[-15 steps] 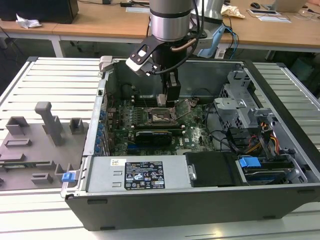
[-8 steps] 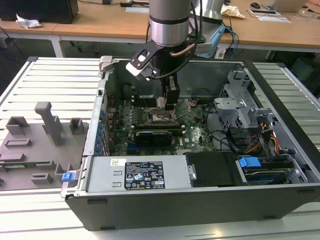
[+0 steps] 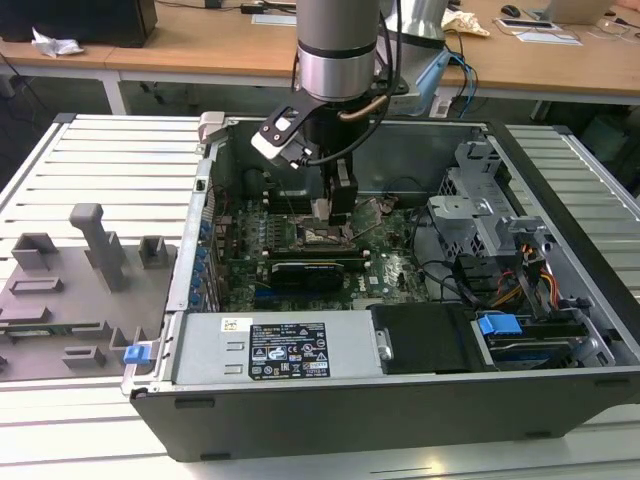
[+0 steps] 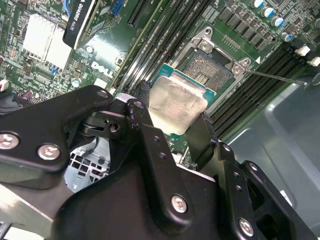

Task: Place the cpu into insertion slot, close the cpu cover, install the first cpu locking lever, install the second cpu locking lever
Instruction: 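Place the cpu into insertion slot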

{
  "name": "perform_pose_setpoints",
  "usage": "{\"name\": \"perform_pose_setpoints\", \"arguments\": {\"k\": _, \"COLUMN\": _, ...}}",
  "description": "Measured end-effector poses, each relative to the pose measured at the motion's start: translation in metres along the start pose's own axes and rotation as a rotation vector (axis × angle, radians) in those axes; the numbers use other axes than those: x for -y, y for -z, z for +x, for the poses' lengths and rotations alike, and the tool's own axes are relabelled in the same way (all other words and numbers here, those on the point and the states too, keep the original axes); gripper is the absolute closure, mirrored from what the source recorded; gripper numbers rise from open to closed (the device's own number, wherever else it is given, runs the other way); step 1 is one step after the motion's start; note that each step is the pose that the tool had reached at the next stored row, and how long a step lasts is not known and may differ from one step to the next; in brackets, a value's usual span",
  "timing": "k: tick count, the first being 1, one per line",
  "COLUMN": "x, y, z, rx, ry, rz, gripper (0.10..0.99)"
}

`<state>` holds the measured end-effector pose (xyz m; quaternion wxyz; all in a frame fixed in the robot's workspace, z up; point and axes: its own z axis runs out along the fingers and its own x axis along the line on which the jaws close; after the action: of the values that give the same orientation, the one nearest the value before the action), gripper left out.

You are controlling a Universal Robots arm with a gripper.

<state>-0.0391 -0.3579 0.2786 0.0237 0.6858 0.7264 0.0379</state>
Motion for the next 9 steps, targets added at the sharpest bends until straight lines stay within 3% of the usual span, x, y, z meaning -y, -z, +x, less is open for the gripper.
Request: {"name": "perform_pose_setpoints", "arguments": {"k": 9, "x": 0.0005, "y": -0.0031, "z": 0.0001, "rx": -0.0018, "ry": 0.000, "rz": -0.001, "gripper": 0.549}}
